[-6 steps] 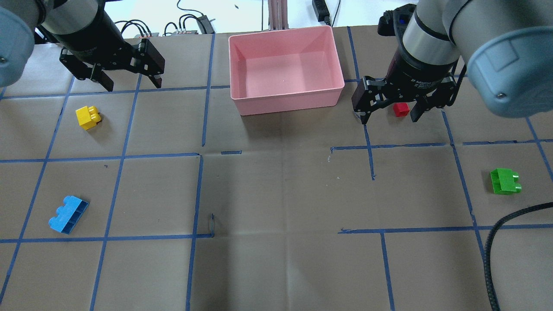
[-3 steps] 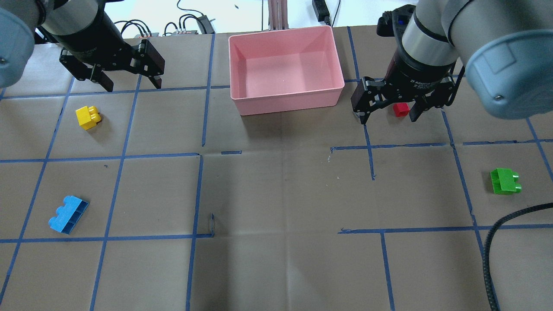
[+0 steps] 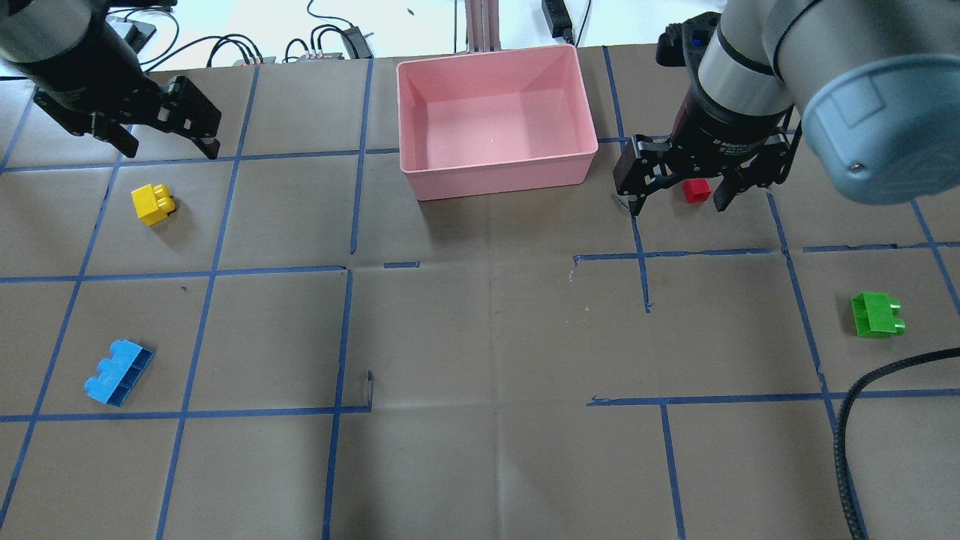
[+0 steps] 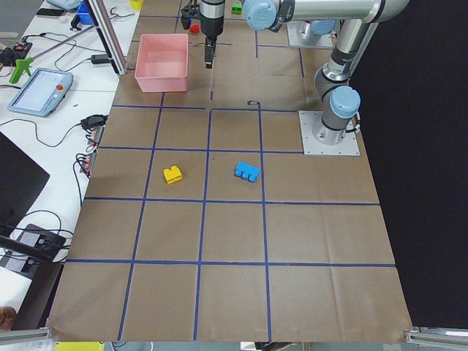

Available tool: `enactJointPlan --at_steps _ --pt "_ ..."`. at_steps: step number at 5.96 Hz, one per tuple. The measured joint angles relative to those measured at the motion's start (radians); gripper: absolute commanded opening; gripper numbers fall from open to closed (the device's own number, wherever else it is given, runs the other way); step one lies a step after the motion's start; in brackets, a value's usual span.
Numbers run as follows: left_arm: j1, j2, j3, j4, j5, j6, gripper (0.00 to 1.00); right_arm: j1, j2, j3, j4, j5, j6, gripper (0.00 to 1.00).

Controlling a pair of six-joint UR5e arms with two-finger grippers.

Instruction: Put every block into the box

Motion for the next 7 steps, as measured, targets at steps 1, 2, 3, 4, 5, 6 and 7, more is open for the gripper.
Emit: enactJointPlan --at_steps 1,2,3,4,5,6,7 --pt "0.128 0.016 -0.033 -0.003 -0.001 0.134 0.99 -0.068 -0.006 0.002 -0.011 -0.015 -0.048 1.00" --pt "0.244 0.031 -0.081 -0.003 0.000 0.305 0.99 -0.168 -0.012 0.005 -0.017 -0.024 -0.170 1.00" --pt "0.337 0.057 -0.131 -0.001 0.001 0.482 0.99 -0.285 -0.016 0.008 -0.019 -0.025 -0.311 1.00" --pt "0.417 0.106 -0.189 0.003 0.001 0.665 0.99 -0.398 -0.014 0.014 -0.020 -0.018 -0.429 0.99" --pt "0.479 0.158 -0.262 0.008 -0.001 0.829 0.99 -0.490 -0.001 0.032 -0.028 -0.011 -0.509 0.99" --pt "0.534 0.193 -0.338 0.032 -0.003 0.961 0.99 -0.552 0.021 0.074 -0.077 -0.010 -0.542 0.99" --pt "0.587 0.201 -0.401 0.086 -0.012 1.047 0.99 -0.596 0.039 0.137 -0.162 -0.009 -0.571 0.99"
